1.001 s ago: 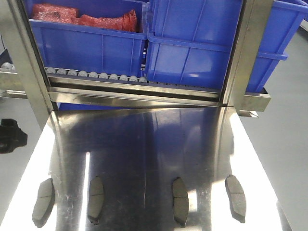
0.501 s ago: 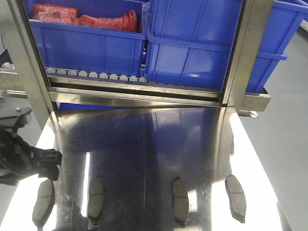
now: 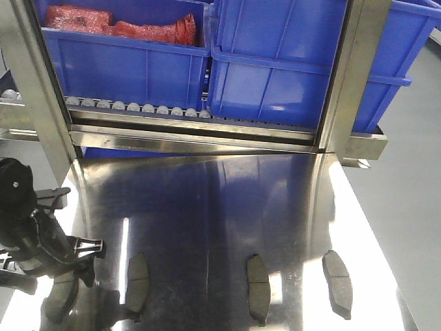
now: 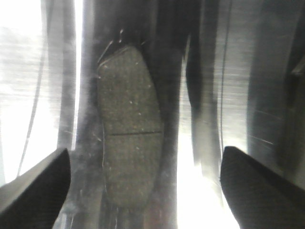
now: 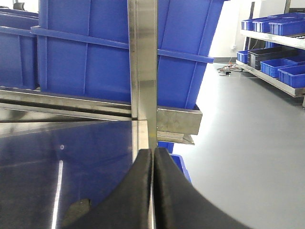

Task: Move and align brake pads A on conveyor
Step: 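Lower the left gripper over the brake pad nearest the left arm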

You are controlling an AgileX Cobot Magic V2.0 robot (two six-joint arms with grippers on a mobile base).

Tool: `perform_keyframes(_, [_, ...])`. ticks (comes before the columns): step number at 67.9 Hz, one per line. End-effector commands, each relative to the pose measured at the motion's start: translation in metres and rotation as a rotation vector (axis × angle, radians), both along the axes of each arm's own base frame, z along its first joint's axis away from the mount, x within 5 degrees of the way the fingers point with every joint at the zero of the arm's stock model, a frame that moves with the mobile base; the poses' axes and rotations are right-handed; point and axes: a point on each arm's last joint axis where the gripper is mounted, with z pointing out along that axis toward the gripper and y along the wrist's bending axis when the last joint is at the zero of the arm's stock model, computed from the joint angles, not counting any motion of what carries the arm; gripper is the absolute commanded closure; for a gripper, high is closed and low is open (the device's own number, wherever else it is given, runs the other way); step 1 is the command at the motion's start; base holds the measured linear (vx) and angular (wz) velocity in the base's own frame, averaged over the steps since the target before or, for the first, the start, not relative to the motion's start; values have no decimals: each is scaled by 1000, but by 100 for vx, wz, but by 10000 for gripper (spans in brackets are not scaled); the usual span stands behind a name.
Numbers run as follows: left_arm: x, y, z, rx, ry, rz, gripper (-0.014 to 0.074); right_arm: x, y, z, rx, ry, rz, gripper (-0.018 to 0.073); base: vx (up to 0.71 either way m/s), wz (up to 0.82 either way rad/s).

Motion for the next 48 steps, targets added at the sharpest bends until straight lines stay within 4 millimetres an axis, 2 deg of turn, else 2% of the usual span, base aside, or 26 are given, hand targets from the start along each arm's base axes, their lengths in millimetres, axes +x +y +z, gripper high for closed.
perform_keyframes(1, [7,-3,11,-15,-61,15,4,0,-1,3,-8,-74,-12,566,0,0])
perform_keyframes(48, [14,-3,-3,-9,-59,36,13,0,-1,3,-8,-73,-12,566,0,0])
